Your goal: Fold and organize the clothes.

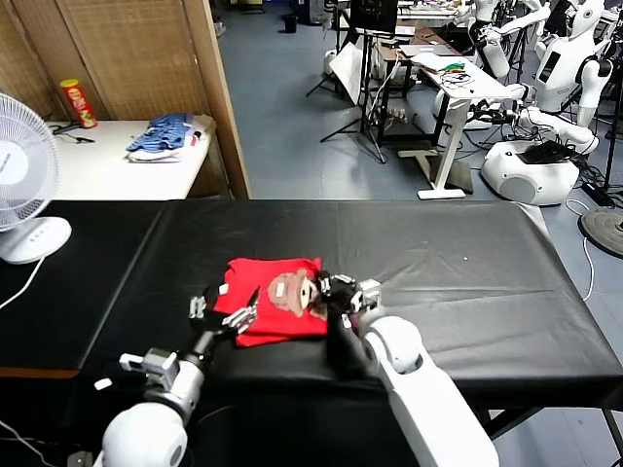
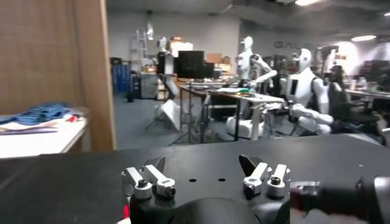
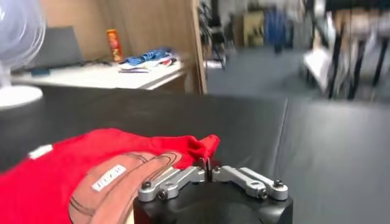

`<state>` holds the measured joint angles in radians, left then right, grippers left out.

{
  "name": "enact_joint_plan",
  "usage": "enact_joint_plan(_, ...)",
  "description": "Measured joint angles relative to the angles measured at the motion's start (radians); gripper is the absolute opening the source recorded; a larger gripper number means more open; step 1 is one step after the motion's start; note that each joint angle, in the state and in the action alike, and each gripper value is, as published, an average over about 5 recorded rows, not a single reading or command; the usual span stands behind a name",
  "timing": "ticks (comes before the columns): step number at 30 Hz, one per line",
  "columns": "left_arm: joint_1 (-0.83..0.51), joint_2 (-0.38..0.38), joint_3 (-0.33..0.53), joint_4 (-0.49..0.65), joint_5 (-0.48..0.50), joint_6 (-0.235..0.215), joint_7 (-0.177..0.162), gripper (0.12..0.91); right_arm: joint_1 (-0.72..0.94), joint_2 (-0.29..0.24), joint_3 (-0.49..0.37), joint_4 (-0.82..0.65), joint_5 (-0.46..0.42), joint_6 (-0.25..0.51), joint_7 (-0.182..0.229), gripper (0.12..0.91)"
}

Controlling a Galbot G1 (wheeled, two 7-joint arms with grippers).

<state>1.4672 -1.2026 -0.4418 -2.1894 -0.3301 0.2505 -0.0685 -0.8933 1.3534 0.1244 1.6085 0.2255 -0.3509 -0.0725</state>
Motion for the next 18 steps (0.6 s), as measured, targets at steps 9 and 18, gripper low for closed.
enact_joint_plan(9,0.070,0.003,-0.009,0.030,0.026,-0.093,-0.025,0.798,-0.193,-0.106,0.079,0.172,-0.144,0.208,0.068,0.700)
enact_joint_plan(18,0.173,0.022,-0.012,-0.005,0.032,-0.085,-0.090,0.798,-0.577,-0.128,0.210,0.443,-0.114,0.266,0.195,0.798)
